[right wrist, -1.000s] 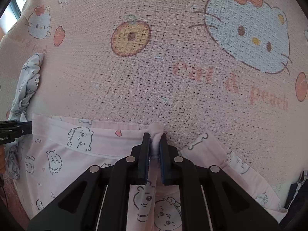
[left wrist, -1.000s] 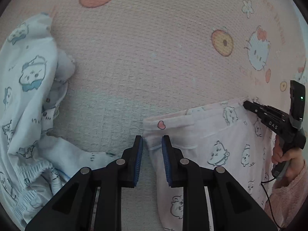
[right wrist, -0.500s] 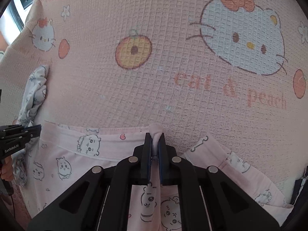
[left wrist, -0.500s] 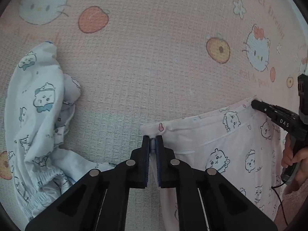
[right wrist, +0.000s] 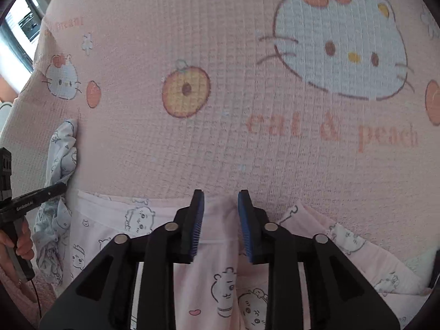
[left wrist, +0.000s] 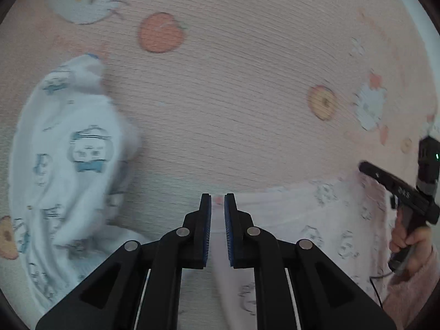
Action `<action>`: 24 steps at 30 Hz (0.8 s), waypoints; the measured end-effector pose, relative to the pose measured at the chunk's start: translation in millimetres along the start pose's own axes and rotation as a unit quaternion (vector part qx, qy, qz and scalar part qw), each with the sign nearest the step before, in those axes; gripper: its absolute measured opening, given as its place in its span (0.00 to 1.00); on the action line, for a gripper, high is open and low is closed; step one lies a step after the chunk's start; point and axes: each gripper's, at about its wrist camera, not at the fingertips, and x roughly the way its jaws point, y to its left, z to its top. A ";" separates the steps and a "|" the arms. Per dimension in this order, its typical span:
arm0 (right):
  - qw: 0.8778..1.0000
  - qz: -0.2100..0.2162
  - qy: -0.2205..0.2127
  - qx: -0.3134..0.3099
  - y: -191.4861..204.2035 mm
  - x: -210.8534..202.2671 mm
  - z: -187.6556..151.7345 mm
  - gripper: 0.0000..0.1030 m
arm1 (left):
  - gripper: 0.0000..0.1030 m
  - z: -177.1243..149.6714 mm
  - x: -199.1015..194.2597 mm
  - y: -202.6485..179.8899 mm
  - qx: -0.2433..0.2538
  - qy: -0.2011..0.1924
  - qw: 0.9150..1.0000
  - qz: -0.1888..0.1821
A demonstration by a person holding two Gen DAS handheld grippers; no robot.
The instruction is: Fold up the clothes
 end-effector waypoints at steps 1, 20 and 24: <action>1.000 -0.006 -0.011 -0.008 3.9 -8.3 0.1 0.31 | 0.11 -5.1 5.5 -13.2 0.029 0.013 0.999 -0.010; 0.985 0.020 0.122 -0.124 79.1 35.1 -14.2 0.27 | 0.29 -23.9 -11.0 -25.5 0.038 0.074 0.994 -0.070; 0.990 0.004 0.133 -0.052 67.6 29.8 -31.6 0.24 | 0.28 -31.3 -9.8 -39.5 0.049 0.093 0.994 -0.026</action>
